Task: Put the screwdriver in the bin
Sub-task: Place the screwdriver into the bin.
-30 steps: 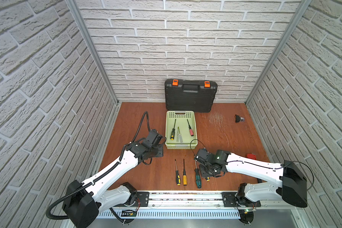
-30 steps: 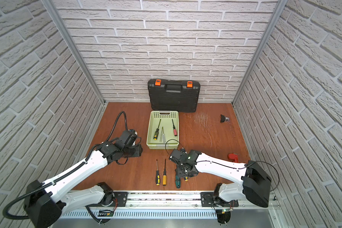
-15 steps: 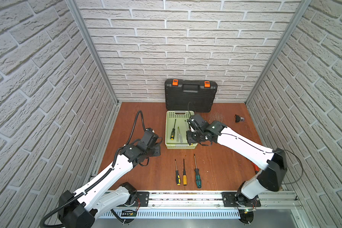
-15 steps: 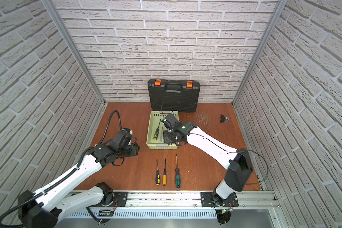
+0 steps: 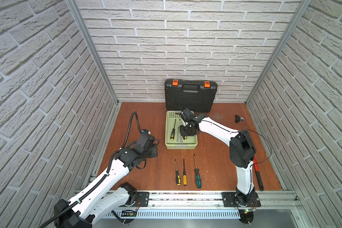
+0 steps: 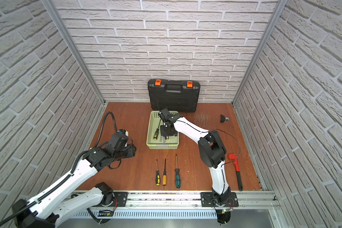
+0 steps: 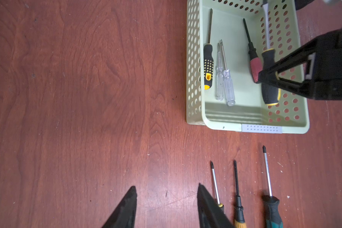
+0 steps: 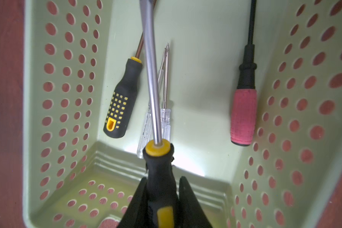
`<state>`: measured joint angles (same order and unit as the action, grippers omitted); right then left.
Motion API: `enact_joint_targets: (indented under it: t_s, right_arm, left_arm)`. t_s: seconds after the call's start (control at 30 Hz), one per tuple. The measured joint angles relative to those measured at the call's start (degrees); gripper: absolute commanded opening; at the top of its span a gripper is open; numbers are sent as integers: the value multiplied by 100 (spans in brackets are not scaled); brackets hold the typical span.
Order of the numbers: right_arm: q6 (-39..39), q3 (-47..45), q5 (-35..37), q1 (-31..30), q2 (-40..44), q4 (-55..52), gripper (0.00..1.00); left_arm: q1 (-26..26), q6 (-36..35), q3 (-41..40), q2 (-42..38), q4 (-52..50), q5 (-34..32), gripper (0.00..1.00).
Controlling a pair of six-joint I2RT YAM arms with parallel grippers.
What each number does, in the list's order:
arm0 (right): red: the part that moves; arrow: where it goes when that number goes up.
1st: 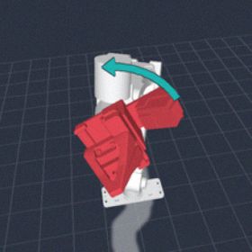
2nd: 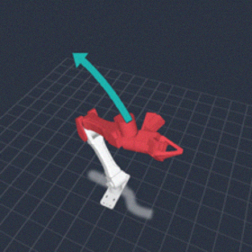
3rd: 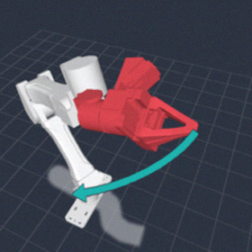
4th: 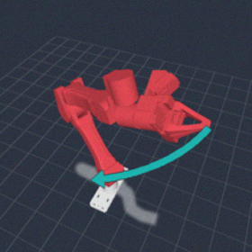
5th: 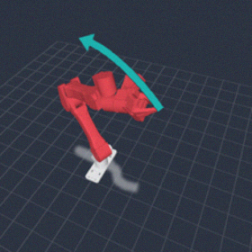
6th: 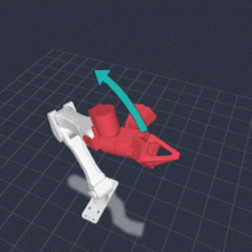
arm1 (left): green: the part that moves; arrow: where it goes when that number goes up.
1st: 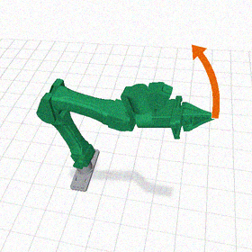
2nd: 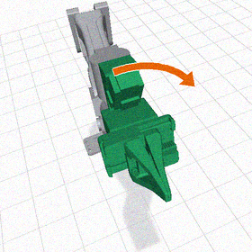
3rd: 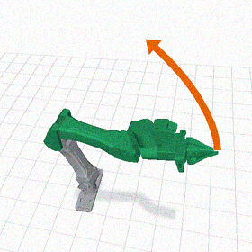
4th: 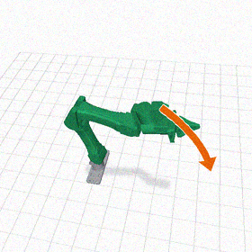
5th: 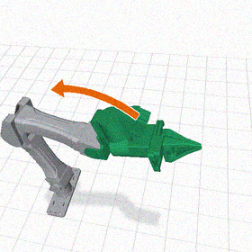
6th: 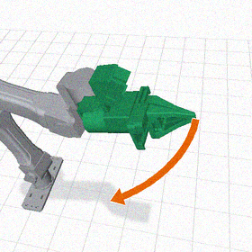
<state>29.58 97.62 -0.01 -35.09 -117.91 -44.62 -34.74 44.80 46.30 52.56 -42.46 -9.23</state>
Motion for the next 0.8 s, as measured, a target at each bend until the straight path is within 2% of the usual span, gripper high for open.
enact_joint_targets:
  t_s: [0.7,0.8]
  right_arm:
    - [20,96,153,55,-658,-70,8]
    - [20,96,144,61,-660,-61,11]
  left_arm:
    - [61,50,-251,-76,4,-79,51]
    - [61,50,-304,-76,28,-79,51]
